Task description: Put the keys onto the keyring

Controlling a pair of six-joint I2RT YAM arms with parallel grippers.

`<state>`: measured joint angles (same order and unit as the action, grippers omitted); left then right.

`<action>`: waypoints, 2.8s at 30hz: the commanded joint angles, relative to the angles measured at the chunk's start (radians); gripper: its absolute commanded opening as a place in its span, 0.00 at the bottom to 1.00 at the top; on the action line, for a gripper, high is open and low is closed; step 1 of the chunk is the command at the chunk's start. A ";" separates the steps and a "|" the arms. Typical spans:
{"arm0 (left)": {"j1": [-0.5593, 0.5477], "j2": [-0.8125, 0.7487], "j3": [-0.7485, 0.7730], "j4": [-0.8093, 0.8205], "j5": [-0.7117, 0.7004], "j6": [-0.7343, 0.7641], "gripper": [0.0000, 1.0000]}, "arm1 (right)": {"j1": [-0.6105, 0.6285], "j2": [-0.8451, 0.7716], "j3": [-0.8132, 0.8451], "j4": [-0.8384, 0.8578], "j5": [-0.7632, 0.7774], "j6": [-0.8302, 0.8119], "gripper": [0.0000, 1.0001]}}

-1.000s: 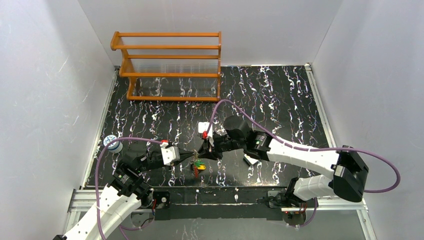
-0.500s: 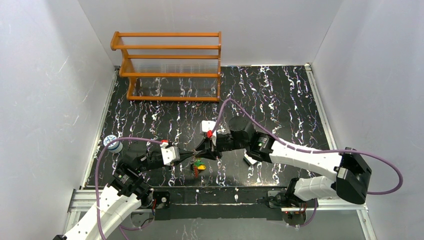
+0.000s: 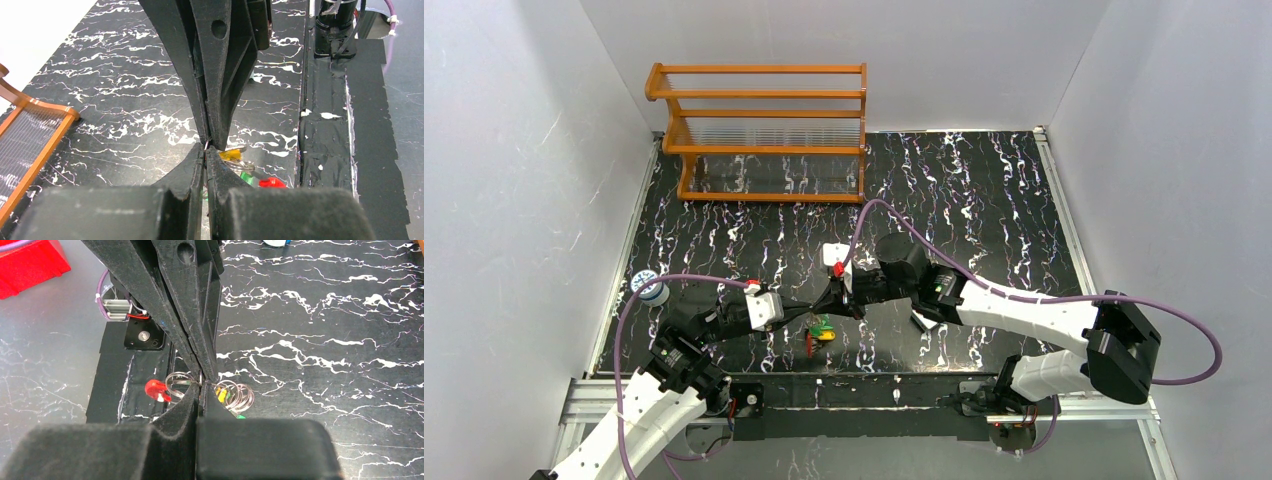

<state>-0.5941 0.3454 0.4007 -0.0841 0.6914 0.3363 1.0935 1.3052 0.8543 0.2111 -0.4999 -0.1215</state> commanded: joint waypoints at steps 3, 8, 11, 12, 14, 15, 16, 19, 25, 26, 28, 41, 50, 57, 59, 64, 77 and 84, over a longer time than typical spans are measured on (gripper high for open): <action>-0.006 0.016 0.010 0.033 0.027 -0.003 0.00 | 0.000 -0.012 0.020 0.012 0.025 -0.024 0.01; -0.006 0.024 0.018 0.021 0.019 0.001 0.05 | 0.000 -0.016 0.077 -0.131 0.049 -0.091 0.01; -0.006 0.024 0.018 0.016 0.007 0.001 0.11 | 0.000 -0.002 0.138 -0.276 0.050 -0.140 0.01; -0.006 0.025 0.018 0.015 0.004 0.001 0.13 | 0.002 0.006 0.161 -0.326 0.052 -0.156 0.01; -0.006 0.023 0.018 0.014 -0.004 -0.002 0.23 | 0.001 0.027 0.209 -0.425 0.051 -0.186 0.01; -0.006 0.023 0.018 0.014 -0.008 -0.003 0.25 | 0.001 0.039 0.233 -0.471 0.055 -0.197 0.01; -0.006 0.023 0.018 0.012 -0.012 -0.004 0.28 | 0.000 0.053 0.257 -0.514 0.061 -0.207 0.01; -0.006 0.022 0.017 0.012 -0.016 -0.005 0.31 | 0.001 0.097 0.328 -0.627 0.063 -0.232 0.01; -0.006 0.042 0.017 0.012 -0.001 -0.003 0.31 | 0.001 0.203 0.476 -0.801 0.078 -0.242 0.01; -0.006 0.052 0.017 0.012 0.003 -0.002 0.30 | 0.002 0.218 0.495 -0.819 0.078 -0.241 0.01; -0.006 0.071 0.018 0.012 0.014 -0.002 0.29 | 0.002 0.239 0.526 -0.834 0.073 -0.235 0.01; -0.006 0.159 0.032 -0.005 0.058 0.009 0.20 | 0.006 0.264 0.559 -0.810 0.026 -0.210 0.01; -0.006 0.159 0.027 -0.005 0.055 0.015 0.18 | 0.009 0.261 0.553 -0.784 -0.006 -0.199 0.01; -0.006 0.164 0.030 -0.006 0.057 0.017 0.14 | 0.011 0.266 0.546 -0.769 -0.017 -0.190 0.01; -0.006 0.162 0.029 -0.006 0.057 0.018 0.14 | 0.011 0.267 0.545 -0.765 -0.021 -0.188 0.01; -0.006 0.165 0.030 -0.006 0.062 0.018 0.12 | 0.013 0.267 0.536 -0.747 -0.034 -0.182 0.01; -0.006 0.131 0.034 -0.018 0.045 0.032 0.00 | 0.011 0.167 0.400 -0.573 0.067 -0.160 0.40; -0.006 0.057 0.027 -0.013 0.014 0.031 0.00 | 0.009 -0.051 0.142 -0.238 0.132 -0.124 0.66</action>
<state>-0.5976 0.4454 0.4023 -0.1139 0.7120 0.3576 1.1004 1.3724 1.0916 -0.2878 -0.4080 -0.2737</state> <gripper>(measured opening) 0.016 0.646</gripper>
